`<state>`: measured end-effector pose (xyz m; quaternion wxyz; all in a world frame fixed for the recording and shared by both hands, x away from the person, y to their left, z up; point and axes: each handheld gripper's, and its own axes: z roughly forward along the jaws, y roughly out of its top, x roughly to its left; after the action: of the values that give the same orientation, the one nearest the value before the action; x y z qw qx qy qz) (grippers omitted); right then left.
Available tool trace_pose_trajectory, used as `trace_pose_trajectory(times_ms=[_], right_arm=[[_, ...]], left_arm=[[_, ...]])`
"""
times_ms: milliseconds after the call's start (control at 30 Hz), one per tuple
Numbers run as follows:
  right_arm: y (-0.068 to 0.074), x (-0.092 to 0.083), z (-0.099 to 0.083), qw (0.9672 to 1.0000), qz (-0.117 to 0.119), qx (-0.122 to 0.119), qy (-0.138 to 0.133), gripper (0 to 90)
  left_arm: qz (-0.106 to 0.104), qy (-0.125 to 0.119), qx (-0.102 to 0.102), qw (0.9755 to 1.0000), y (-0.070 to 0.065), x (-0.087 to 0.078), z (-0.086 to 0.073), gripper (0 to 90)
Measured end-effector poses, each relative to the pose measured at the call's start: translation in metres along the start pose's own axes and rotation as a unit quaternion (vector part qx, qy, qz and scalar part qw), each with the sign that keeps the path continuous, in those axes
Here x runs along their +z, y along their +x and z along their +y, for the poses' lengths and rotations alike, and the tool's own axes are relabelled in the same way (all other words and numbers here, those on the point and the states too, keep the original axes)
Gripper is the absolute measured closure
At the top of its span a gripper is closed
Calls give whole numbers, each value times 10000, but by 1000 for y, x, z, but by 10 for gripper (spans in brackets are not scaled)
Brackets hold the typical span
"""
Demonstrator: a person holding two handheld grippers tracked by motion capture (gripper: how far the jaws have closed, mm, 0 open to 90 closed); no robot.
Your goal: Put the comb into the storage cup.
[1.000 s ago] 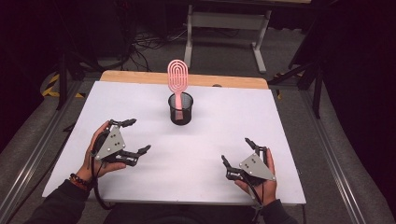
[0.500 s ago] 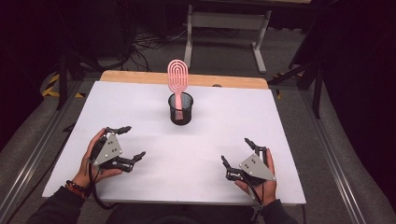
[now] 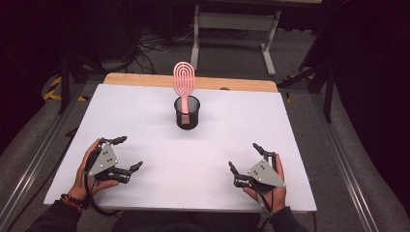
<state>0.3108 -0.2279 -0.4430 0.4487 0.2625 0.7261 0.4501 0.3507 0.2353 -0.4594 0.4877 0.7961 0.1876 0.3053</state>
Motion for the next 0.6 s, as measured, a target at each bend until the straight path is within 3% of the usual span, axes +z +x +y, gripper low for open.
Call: trace_pose_trajectory(times_ms=[100, 167, 200, 233, 267, 300, 367, 467, 600], right_arm=[[0, 0, 0, 10000, 18, 12, -15, 70], [0, 0, 0, 10000, 27, 3, -14, 69], [0, 1, 0, 10000, 22, -1, -27, 69], [0, 1, 0, 10000, 22, -1, -27, 69], [0, 1, 1, 10000, 21, 31, -48, 70], [1, 4, 2, 9999, 46, 84, -62, 70], [4, 5, 5, 9999, 100, 16, -110, 70], [8, 6, 5, 9997, 133, -169, -96, 68], [3, 3, 4, 9999, 114, -16, -126, 68]], left_arm=[[-19, 27, -134, 9999, 0, -4, -8, 40], [39, 40, -91, 9999, 0, -7, -11, 36], [91, -60, -225, 9997, 2, -12, -13, 34], [91, -60, -225, 9997, 2, -12, -13, 34], [46, -180, -487, 9986, 5, -14, -15, 34], [51, -151, -520, 9985, 6, -15, -16, 32], [126, -75, -389, 9991, 5, -16, -16, 29], [73, -56, -439, 9990, 6, -16, -17, 31], [67, 2, -424, 9991, 4, -13, -18, 32]])
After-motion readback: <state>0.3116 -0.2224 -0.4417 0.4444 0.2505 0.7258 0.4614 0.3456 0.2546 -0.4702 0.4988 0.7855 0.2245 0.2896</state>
